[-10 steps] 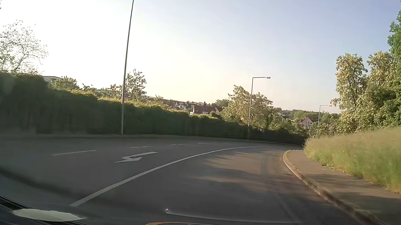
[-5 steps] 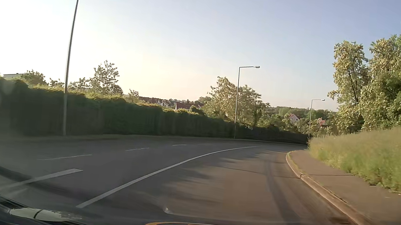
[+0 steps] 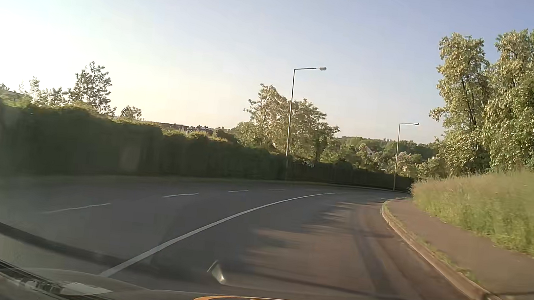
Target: Follow the waypoints while adhering to traffic rules and regulations
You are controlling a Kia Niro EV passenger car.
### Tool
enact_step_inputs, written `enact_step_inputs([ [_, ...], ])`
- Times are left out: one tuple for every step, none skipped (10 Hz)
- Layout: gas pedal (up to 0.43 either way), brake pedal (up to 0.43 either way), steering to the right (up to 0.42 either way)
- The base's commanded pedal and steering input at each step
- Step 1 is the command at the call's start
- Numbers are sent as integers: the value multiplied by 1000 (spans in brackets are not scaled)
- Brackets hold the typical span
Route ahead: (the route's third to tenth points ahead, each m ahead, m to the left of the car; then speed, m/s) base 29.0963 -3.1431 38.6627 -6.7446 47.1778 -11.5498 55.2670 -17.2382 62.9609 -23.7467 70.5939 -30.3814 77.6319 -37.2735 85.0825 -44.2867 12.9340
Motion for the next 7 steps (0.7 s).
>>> enact_step_inputs([
  [47,0,53],
  [47,0,53],
  [39,0,54],
  [39,0,54],
  [39,0,55],
  [39,0,56],
  [39,0,58],
])
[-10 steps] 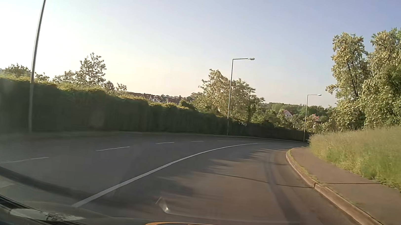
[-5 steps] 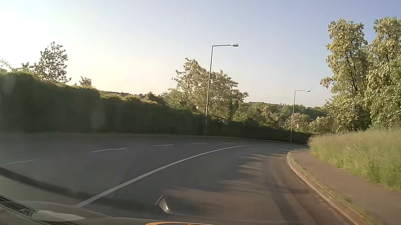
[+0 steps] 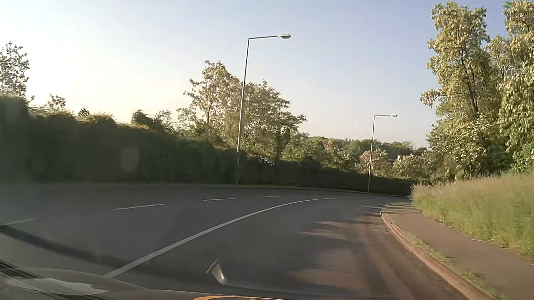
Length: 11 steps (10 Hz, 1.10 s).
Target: Follow the waypoints while adhering to traffic rules and regulations
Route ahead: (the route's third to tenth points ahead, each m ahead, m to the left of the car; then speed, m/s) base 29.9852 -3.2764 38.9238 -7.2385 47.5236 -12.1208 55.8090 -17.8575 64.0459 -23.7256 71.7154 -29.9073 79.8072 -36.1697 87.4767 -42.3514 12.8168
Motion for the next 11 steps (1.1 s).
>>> enact_step_inputs([
  [39,0,58],
  [39,0,58],
  [39,0,59],
  [39,0,62],
  [39,0,63],
  [39,0,63],
  [39,0,63],
  [39,0,60],
  [47,0,57],
  [47,0,56],
  [39,0,58],
])
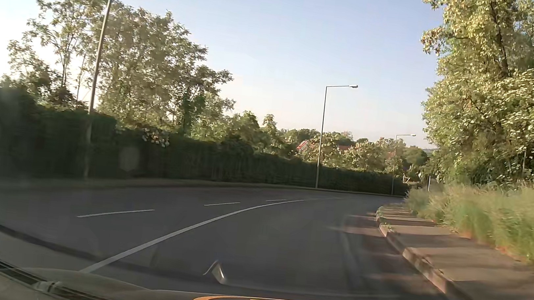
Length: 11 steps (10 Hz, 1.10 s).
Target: Follow the waypoints while adhering to traffic rules and regulations
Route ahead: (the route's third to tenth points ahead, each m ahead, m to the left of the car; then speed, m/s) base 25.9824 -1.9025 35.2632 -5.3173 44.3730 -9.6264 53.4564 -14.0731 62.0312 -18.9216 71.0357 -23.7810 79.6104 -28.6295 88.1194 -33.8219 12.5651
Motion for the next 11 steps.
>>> enact_step_inputs([
  [39,0,59],
  [39,0,59],
  [39,0,60],
  [47,0,62],
  [47,0,61],
  [47,0,61],
  [47,0,61],
  [47,0,60],
  [47,0,60],
  [47,0,60],
  [47,0,60],
])
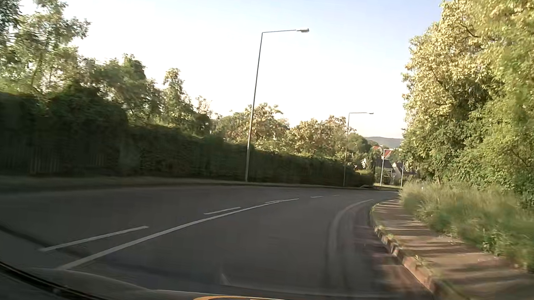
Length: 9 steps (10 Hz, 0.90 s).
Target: Follow the waypoints while adhering to traffic rules and regulations
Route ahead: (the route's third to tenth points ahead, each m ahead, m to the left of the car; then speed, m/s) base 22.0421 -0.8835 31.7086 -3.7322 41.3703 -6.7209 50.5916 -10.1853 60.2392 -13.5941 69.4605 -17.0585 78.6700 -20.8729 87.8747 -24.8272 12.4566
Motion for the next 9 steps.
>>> enact_step_inputs([
  [47,0,60],
  [47,0,60],
  [47,0,58],
  [47,0,54],
  [47,0,52],
  [47,0,52],
  [47,0,54],
  [47,0,54],
  [59,0,49],
])
